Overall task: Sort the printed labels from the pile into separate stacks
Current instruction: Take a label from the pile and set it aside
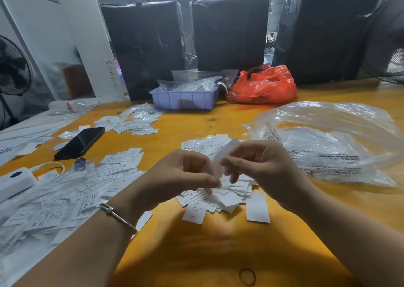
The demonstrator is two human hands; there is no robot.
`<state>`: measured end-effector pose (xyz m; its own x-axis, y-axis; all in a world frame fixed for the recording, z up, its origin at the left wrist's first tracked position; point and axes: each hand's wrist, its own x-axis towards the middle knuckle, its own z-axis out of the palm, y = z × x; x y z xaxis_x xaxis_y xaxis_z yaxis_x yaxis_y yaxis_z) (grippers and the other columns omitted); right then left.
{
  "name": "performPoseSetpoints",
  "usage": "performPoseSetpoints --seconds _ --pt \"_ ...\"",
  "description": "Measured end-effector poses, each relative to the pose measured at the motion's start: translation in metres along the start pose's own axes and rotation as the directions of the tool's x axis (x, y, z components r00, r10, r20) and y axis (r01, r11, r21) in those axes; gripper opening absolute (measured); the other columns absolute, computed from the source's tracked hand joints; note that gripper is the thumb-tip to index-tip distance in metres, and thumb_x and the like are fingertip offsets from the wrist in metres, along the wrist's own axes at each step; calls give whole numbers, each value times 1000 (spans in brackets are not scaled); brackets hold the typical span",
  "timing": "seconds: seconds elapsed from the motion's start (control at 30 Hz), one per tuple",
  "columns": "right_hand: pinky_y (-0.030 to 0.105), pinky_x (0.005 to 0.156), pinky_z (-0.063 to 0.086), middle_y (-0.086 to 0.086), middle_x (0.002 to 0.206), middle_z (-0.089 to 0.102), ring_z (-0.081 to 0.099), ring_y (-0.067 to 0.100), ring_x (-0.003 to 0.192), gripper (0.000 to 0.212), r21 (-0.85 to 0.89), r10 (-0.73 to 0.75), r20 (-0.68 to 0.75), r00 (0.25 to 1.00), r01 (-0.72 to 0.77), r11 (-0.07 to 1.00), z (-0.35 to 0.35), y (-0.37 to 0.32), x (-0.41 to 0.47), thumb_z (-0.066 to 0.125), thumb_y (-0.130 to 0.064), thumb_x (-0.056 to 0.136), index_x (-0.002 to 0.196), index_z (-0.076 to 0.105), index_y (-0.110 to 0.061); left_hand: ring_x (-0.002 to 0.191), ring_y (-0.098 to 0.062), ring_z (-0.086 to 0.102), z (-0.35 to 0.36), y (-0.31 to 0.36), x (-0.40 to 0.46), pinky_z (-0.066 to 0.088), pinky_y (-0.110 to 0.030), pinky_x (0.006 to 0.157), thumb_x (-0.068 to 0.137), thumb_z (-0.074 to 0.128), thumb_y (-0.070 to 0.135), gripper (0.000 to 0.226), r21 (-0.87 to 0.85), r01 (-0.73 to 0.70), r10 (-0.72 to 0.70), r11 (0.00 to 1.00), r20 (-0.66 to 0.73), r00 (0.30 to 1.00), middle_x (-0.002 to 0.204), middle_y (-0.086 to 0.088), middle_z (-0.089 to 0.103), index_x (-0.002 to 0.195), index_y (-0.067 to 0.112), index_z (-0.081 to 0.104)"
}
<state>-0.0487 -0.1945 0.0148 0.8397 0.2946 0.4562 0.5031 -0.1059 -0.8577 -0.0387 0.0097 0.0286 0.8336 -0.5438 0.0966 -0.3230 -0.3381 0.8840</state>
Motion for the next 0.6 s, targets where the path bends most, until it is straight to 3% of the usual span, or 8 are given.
performPoseSetpoints --seconds 0.07,0.13,0.23,0.3,0.4,0.47,0.6 --pt "25 54 54 2 64 70 66 14 56 6 -192 -10 68 998 23 981 -2 1 0 75 -10 78 73 73 -8 74 -13 68 2 0 1 47 -14 60 76 73 42 26 42 4 -5 999 19 1000 85 -5 75 84 18 76" --pt "25 53 55 -2 62 70 66 11 54 5 -257 -11 112 994 40 966 -3 -1 1 78 -12 75 73 74 -10 74 -13 70 3 0 2 48 -14 60 81 74 42 26 56 -2 1 998 15 1000 84 -1 75 86 16 76" --pt "23 55 55 -3 65 72 67 12 57 14 -200 -40 120 992 64 978 -6 -7 1 76 -21 73 77 75 -9 72 -14 71 4 1 1 49 -16 60 82 69 35 24 43 -37 37 998 -1 999 81 -2 76 87 13 76" --pt "28 58 56 3 69 73 68 19 61 20 -135 -44 50 998 50 990 -10 -9 2 70 -24 76 83 75 -6 70 -15 71 3 2 0 51 -17 59 81 69 32 21 19 -72 73 997 -34 997 80 -3 75 86 12 76" --pt "25 60 54 13 75 72 68 21 63 14 54 -33 -121 992 39 998 -16 -10 5 62 2 85 93 73 -1 70 -18 71 1 3 0 54 -21 60 81 70 28 19 -5 -97 97 995 -84 992 82 -5 76 89 12 75" --pt "23 61 54 13 79 72 68 20 64 29 136 -14 -192 981 41 990 -17 -11 5 60 12 83 106 69 -4 71 -20 71 -1 1 0 55 -24 62 85 69 20 13 -11 -102 100 995 -110 989 83 -6 76 94 12 73" --pt "27 65 58 16 83 73 71 25 68 64 182 19 -208 978 20 983 -19 -9 5 64 10 81 135 44 -16 72 -17 70 -4 -2 1 54 -22 62 93 61 4 19 -30 -79 74 996 -138 988 84 -6 75 107 14 68"
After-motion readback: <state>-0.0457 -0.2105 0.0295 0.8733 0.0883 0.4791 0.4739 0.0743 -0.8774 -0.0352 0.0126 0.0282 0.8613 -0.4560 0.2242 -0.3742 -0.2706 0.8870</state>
